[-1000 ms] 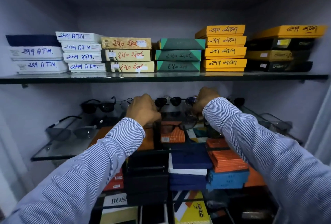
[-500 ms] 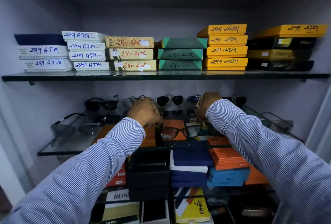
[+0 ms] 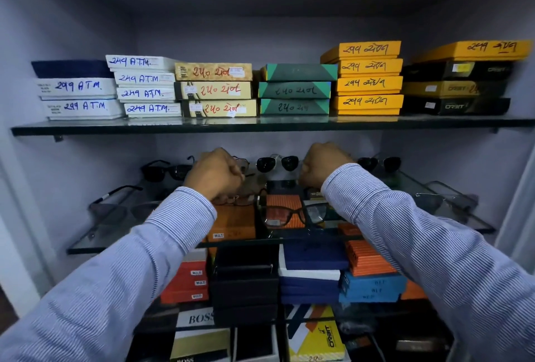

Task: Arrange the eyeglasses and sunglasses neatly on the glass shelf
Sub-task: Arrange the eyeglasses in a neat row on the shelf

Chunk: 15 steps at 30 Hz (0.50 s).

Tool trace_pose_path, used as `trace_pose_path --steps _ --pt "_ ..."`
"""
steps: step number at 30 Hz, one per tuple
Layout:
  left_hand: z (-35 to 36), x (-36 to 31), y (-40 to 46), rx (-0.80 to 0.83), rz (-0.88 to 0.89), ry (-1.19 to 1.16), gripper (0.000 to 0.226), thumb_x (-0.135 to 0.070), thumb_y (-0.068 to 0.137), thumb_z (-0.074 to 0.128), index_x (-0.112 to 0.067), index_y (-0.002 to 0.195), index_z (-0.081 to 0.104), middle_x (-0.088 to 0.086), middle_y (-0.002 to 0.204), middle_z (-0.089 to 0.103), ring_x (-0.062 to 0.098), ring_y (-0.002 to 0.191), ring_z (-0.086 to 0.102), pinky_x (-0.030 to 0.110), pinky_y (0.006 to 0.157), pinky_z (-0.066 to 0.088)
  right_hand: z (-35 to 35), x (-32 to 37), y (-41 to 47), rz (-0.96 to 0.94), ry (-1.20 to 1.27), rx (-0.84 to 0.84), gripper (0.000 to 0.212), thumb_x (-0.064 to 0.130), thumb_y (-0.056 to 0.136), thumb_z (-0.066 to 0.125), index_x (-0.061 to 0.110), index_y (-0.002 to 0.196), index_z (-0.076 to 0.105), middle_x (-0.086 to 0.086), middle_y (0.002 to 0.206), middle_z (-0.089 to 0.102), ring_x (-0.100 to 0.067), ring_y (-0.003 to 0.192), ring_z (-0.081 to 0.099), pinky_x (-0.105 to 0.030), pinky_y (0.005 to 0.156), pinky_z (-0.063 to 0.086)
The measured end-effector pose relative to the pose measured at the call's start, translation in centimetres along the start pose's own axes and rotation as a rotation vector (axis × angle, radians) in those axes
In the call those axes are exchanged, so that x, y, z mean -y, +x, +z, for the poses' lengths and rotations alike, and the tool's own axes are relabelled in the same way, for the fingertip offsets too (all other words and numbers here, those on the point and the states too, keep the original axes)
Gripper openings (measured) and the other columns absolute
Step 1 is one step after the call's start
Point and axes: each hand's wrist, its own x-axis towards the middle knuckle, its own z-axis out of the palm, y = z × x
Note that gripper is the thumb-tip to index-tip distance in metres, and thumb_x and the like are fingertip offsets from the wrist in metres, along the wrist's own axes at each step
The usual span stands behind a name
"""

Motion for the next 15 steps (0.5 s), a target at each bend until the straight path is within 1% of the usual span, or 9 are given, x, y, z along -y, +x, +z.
trace_pose_path --steps 2,3,5,7,9,11,13,15 --pt "-1.3 1.3 0.2 -0.079 0.011 0.027 0.010 -0.016 0.082 0.082 -0.017 0.092 0.078 0.007 0.109 0.075 0.029 0.079 0.076 0.041 0.073 0.067 0.6 1.9 0.2 -0.064 0.131 0.011 0.016 0.027 0.075 0.074 0.015 0.085 0.078 -0.006 0.092 0.073 -0.026 0.082 0.069 -0.035 0.079 0.058" --pt "-1.7 1.9 0.2 -0.100 0.024 0.034 0.010 -0.012 0.084 0.080 -0.014 0.093 0.079 0.008 0.110 0.075 0.030 0.078 0.077 0.044 0.074 0.068 1.1 3.0 0.3 -0.098 0.182 0.023 0.012 0.024 0.077 0.073 0.017 0.083 0.079 -0.004 0.092 0.074 -0.024 0.083 0.069 -0.035 0.082 0.058" --pt "-2.2 2.9 0.1 -0.100 0.042 0.053 0.010 -0.010 0.087 0.078 -0.009 0.096 0.079 0.009 0.106 0.076 0.032 0.071 0.078 0.046 0.069 0.068 2.1 5.1 0.9 -0.144 0.208 0.041 0.010 0.021 0.078 0.071 0.018 0.083 0.080 -0.003 0.094 0.074 -0.023 0.083 0.069 -0.036 0.084 0.058" --pt "-2.2 3.7 0.1 -0.086 0.048 0.076 0.019 -0.014 0.088 0.078 -0.006 0.105 0.077 0.013 0.109 0.075 0.037 0.082 0.078 0.050 0.075 0.067 2.9 7.0 1.4 -0.160 0.130 0.083 0.017 0.020 0.081 0.068 0.012 0.094 0.075 -0.007 0.099 0.071 -0.025 0.081 0.065 -0.032 0.078 0.056" --pt "-2.0 4.2 0.5 -0.072 0.048 0.114 0.029 -0.017 0.088 0.078 -0.004 0.115 0.074 0.019 0.115 0.073 0.041 0.093 0.075 0.053 0.082 0.065 3.6 8.5 1.8 -0.152 0.037 0.123 0.029 0.020 0.085 0.066 0.007 0.110 0.066 -0.012 0.108 0.066 -0.029 0.089 0.064 -0.031 0.072 0.051" --pt "-1.7 4.4 0.8 -0.033 0.062 0.175 0.033 -0.015 0.090 0.074 -0.002 0.120 0.072 0.023 0.120 0.072 0.043 0.101 0.074 0.052 0.088 0.064 4.5 9.4 2.3 -0.128 -0.004 0.163 0.037 0.022 0.087 0.066 0.004 0.120 0.061 -0.014 0.115 0.064 -0.029 0.101 0.065 -0.033 0.075 0.050" --pt "-1.2 4.7 1.1 0.029 0.093 0.252 0.034 -0.010 0.089 0.071 0.000 0.122 0.070 0.026 0.124 0.070 0.045 0.110 0.071 0.049 0.094 0.061 5.3 9.9 2.5 -0.114 -0.021 0.174 0.040 0.021 0.087 0.067 0.004 0.123 0.059 -0.014 0.121 0.064 -0.028 0.108 0.063 -0.033 0.081 0.050" --pt "-0.7 4.8 1.3 0.074 0.113 0.334 0.036 -0.009 0.090 0.070 -0.001 0.125 0.067 0.024 0.128 0.067 0.043 0.116 0.068 0.048 0.097 0.058 5.8 10.2 2.5 -0.100 -0.034 0.164 0.044 0.021 0.085 0.069 0.006 0.125 0.058 -0.013 0.125 0.062 -0.029 0.112 0.061 -0.035 0.088 0.050"
